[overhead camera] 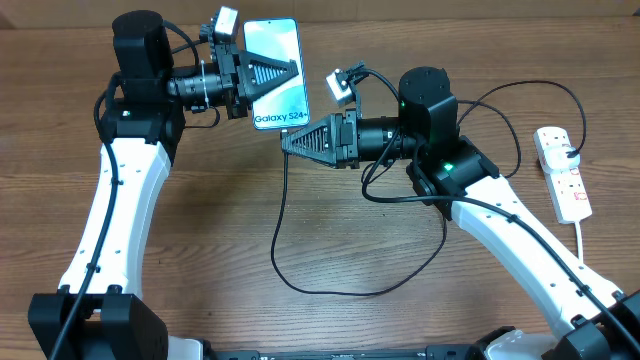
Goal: Plug charger to phone and switch on socket
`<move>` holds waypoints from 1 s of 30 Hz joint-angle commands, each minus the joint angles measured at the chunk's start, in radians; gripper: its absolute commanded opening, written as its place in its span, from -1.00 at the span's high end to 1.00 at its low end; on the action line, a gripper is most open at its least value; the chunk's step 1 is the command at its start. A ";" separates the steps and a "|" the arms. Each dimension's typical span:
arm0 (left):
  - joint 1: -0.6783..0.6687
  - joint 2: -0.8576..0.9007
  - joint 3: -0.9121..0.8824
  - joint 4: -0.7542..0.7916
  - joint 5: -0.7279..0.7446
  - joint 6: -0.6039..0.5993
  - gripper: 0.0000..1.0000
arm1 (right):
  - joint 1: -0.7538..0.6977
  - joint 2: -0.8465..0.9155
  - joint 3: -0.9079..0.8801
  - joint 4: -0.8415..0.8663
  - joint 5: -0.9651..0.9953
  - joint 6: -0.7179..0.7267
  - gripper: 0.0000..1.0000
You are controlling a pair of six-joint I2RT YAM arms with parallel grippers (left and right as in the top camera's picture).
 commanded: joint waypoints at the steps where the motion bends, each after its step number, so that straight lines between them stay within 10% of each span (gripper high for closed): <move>1: 0.005 -0.010 0.013 0.012 -0.013 -0.006 0.91 | -0.008 -0.016 0.026 0.010 -0.005 -0.002 0.92; 30: 0.005 -0.010 0.013 0.011 -0.022 0.006 0.91 | -0.008 -0.016 0.026 0.030 0.063 0.047 0.92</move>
